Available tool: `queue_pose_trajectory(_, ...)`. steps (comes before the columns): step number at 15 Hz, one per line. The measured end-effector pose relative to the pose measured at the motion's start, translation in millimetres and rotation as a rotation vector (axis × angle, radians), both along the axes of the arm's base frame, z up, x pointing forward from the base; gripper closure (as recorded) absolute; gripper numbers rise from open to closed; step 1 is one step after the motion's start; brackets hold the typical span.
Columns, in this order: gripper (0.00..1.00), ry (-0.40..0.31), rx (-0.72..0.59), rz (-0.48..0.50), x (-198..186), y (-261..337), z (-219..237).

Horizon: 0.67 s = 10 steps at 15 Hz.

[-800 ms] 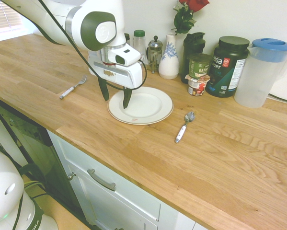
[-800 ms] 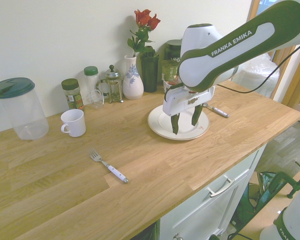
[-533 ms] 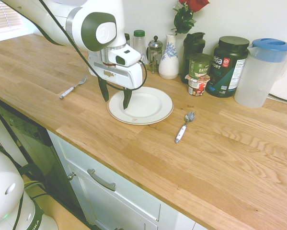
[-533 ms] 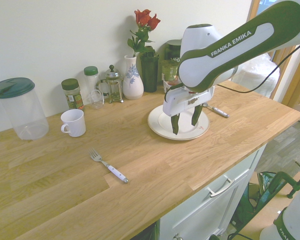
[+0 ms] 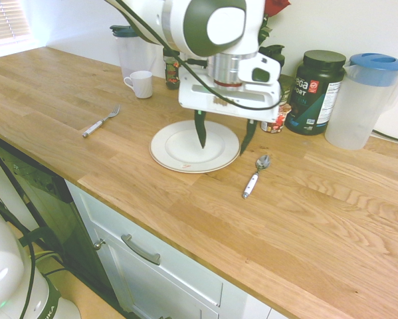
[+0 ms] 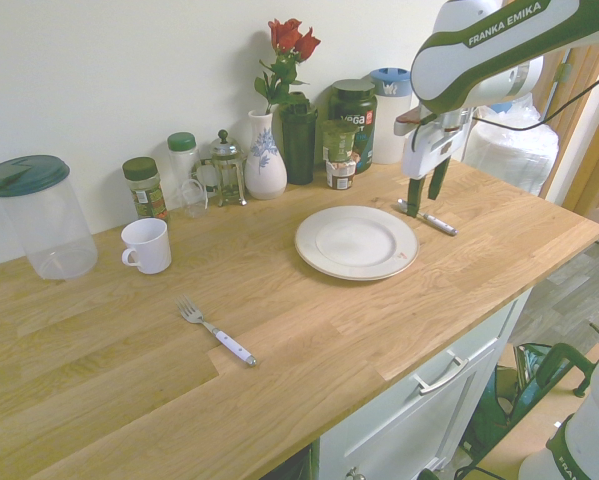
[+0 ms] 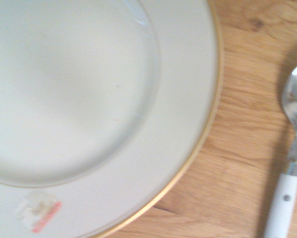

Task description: Put the spoon into the plate

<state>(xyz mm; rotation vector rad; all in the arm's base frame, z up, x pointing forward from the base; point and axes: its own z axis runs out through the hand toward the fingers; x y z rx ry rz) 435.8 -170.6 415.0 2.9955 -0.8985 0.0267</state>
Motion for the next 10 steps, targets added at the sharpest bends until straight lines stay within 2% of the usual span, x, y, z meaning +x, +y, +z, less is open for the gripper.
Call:
queue_pose_trajectory(6,0.00,0.068,0.004,-0.032,18.7,-52.4,-40.4)
queue_pose_trajectory(7,1.00,0.076,0.005,-0.034,20.8,-57.6,-45.1)
queue_pose_trajectory(10,1.00,0.096,0.004,-0.044,25.6,-64.3,-57.5)
